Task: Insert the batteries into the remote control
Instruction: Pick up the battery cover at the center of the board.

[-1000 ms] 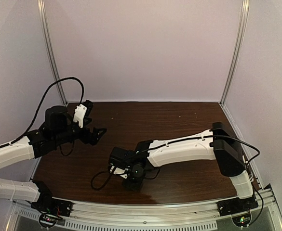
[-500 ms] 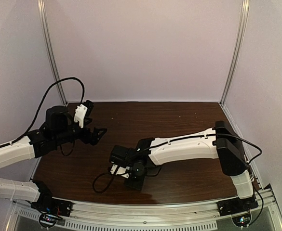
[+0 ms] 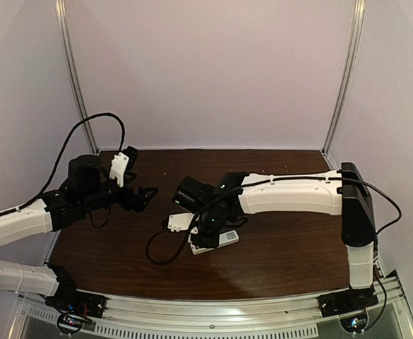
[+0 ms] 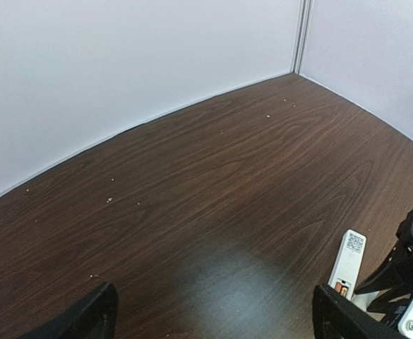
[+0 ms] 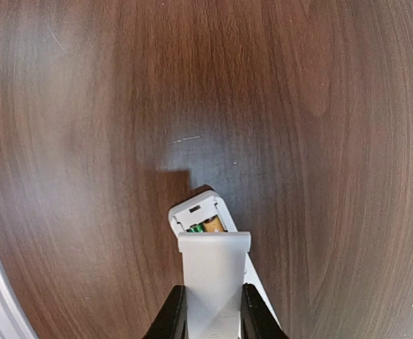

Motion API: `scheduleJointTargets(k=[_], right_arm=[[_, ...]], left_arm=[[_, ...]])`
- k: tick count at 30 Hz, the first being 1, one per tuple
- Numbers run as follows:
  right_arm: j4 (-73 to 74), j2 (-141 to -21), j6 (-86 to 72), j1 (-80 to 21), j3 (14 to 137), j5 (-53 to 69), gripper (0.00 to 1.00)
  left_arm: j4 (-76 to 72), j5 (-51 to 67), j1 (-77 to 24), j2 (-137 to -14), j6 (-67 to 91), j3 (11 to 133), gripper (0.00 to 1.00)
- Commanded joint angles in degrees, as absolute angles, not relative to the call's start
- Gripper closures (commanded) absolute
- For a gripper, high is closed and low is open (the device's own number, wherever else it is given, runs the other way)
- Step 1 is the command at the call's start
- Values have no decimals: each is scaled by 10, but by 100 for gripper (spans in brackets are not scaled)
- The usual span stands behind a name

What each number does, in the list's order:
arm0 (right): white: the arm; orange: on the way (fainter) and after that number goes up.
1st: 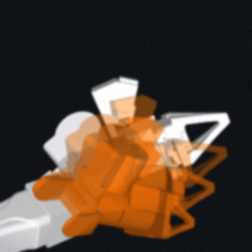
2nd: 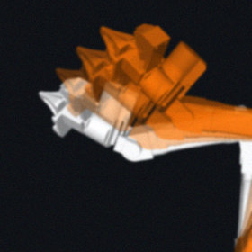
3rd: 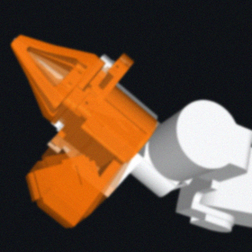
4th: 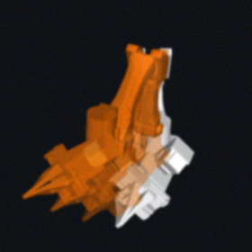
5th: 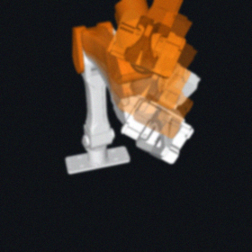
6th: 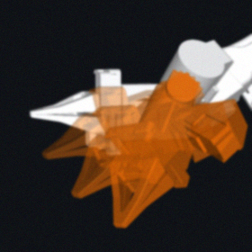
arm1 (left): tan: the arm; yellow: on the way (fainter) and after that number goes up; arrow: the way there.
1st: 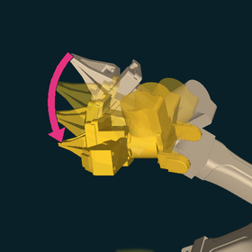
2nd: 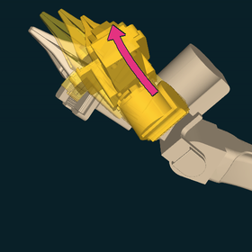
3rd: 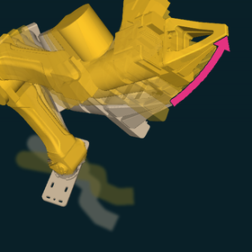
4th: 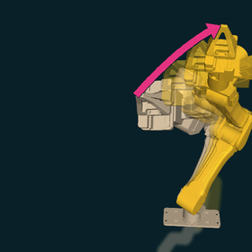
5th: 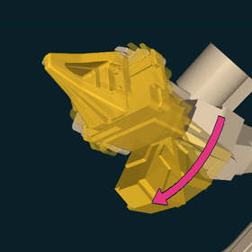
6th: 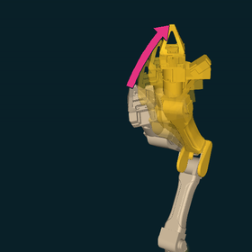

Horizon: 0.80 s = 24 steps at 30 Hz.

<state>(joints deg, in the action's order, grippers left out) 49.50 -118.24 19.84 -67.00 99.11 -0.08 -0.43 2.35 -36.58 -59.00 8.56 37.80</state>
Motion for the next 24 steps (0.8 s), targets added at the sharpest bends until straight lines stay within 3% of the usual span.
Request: scheduleJointTargets(k=[1, 24], right_arm=[[498, -1182, 283, -656, 1006, -15, 93], [506, -1208, 306, -672, 993, 72, 91]], left_arm=[[-34, 30, -362, -594, 91, 389, 3], [-40, 26, -362, -597, 89, 380, 3]])
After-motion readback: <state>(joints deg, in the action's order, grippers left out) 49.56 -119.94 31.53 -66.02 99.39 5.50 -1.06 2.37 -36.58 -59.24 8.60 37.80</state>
